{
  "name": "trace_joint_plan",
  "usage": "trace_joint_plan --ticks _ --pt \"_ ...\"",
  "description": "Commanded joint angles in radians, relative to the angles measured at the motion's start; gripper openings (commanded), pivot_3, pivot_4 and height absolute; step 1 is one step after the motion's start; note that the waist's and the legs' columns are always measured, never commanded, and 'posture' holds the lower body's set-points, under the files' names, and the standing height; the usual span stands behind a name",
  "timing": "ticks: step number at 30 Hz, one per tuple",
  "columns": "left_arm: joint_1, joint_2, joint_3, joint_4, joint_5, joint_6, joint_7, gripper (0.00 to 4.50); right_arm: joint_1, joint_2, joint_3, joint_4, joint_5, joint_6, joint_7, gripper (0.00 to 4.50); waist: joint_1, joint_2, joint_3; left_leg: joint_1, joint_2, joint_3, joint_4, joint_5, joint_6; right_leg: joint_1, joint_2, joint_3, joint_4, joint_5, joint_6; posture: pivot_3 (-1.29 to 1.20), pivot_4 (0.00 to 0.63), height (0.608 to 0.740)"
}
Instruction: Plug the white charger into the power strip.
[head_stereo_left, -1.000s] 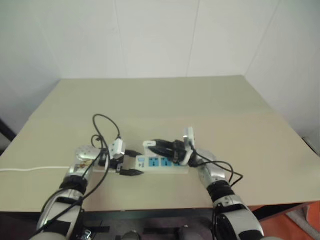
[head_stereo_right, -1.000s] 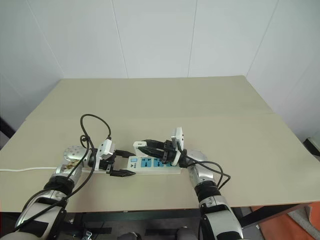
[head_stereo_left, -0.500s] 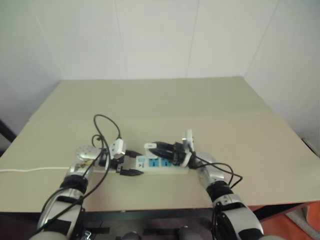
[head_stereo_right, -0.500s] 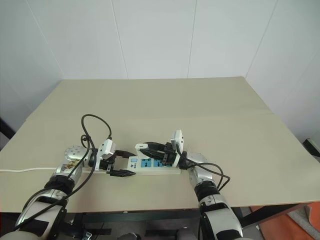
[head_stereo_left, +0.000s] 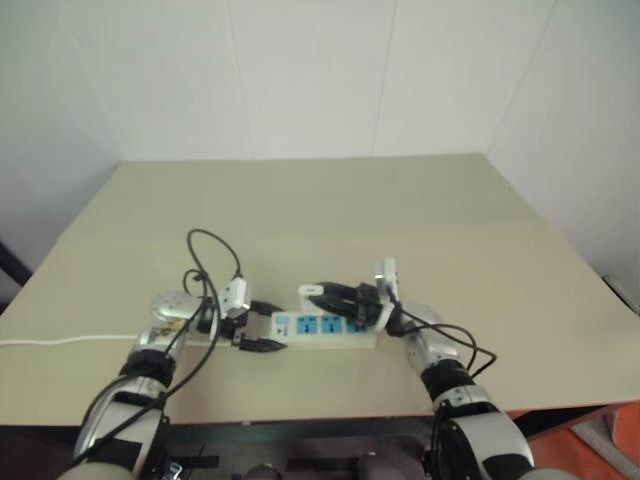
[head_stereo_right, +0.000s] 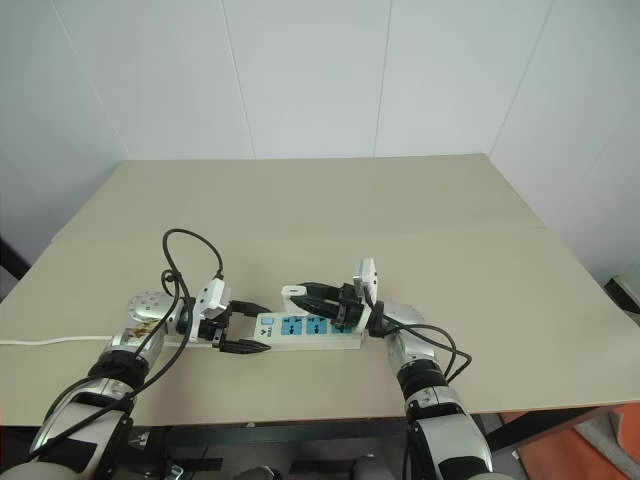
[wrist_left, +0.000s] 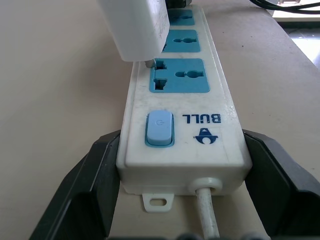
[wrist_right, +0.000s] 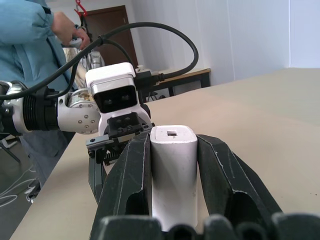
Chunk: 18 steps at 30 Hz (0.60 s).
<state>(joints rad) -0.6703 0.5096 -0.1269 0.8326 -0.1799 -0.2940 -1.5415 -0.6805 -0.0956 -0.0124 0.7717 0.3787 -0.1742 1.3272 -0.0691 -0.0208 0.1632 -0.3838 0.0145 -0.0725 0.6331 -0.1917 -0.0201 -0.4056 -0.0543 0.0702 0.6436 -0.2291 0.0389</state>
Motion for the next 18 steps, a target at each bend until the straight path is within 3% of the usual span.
trace_joint_plan --ticks 1,18 --pt "0.003 0.017 -0.03 0.03 0.059 -0.002 0.003 3.24 0.009 0.023 0.007 -0.03 0.004 0.011 0.002 1.13 0.0 0.0 0.0 0.0 0.0 0.0 0.0 0.0 0.0 0.0 0.0 0.0 0.0 0.0 0.0 0.0 0.15 0.74" --pt "0.002 0.033 -0.032 0.021 0.057 0.001 -0.001 3.24 0.008 0.031 0.001 0.02 -0.012 -0.025 0.006 1.13 0.0 0.0 0.0 0.001 0.0 0.0 0.0 0.0 0.0 0.001 0.0 0.0 0.0 0.0 0.0 0.0 0.15 0.74"
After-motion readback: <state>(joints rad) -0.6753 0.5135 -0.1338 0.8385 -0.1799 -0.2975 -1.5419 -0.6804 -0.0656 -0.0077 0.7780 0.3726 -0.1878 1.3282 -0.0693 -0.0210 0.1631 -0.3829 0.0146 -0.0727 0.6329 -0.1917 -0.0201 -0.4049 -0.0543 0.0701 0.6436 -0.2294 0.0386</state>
